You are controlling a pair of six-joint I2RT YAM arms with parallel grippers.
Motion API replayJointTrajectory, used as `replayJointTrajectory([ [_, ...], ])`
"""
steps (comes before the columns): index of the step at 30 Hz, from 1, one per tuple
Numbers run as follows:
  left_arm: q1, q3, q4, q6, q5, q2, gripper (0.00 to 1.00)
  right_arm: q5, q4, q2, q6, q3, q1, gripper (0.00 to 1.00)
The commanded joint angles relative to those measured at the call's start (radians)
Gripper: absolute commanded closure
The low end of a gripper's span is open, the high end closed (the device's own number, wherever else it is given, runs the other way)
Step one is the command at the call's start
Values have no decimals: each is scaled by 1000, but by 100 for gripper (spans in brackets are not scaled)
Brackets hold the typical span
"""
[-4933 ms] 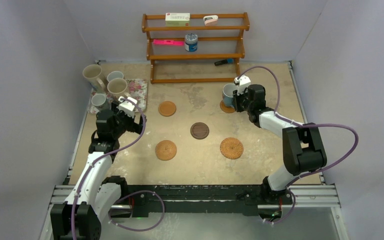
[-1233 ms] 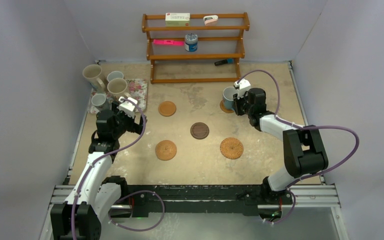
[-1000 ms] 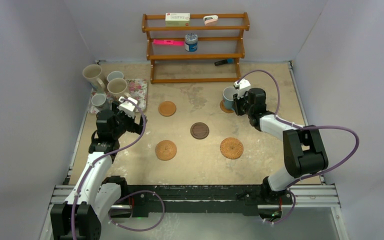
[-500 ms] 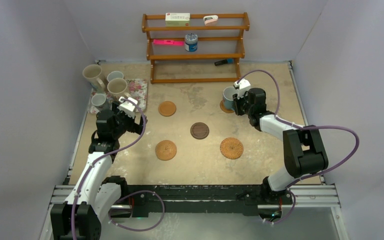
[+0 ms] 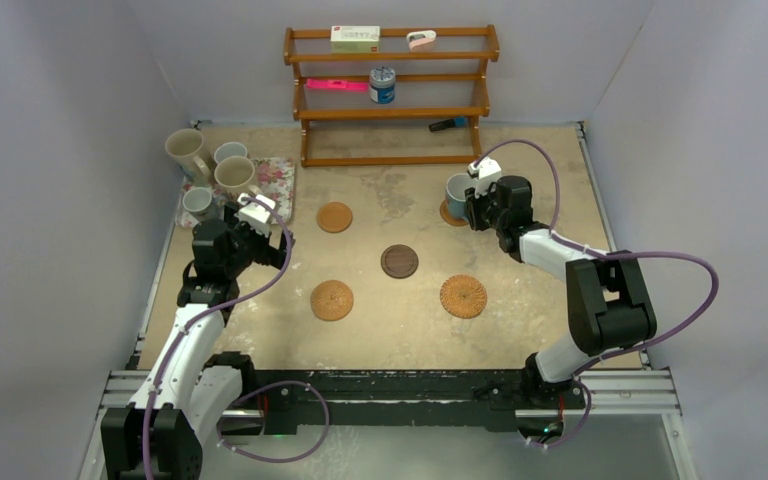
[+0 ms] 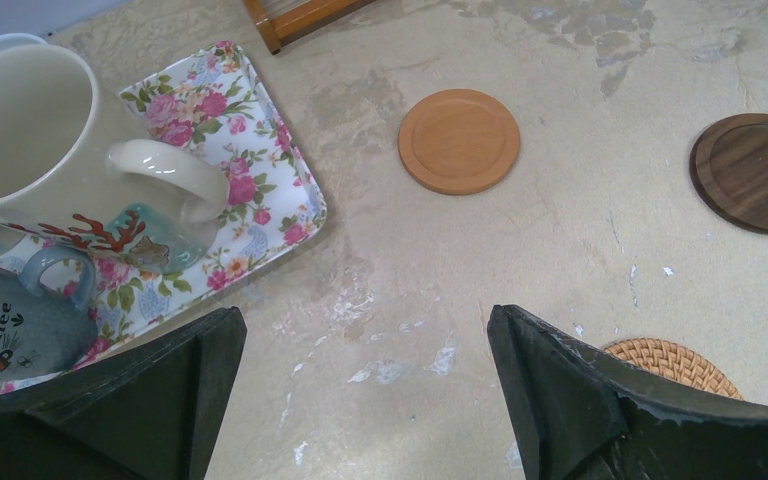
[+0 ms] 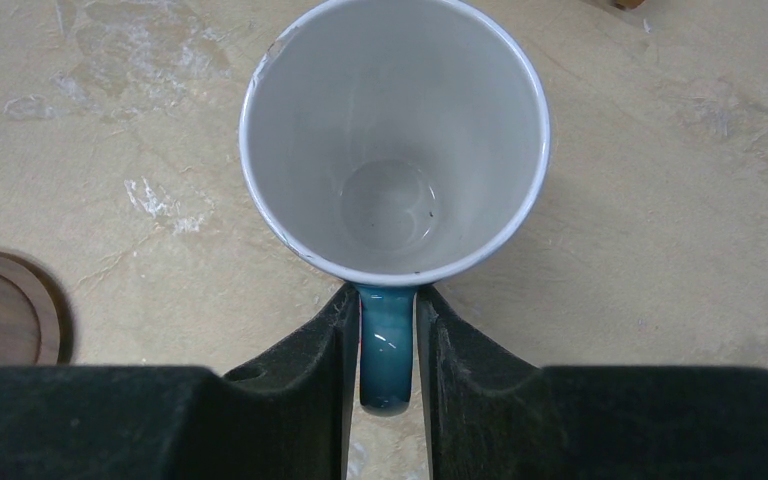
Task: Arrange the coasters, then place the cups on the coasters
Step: Place the cup on the coaster.
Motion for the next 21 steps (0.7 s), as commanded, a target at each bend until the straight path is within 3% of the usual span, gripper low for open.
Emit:
replayJointTrajectory([
  [1,5,-6,17,19,23,-14,0,7,45,-13,-13,25,-1,70],
  [21,5,-7,16,20,24,-14,0,13,31,-28,-14,20,-2,68],
])
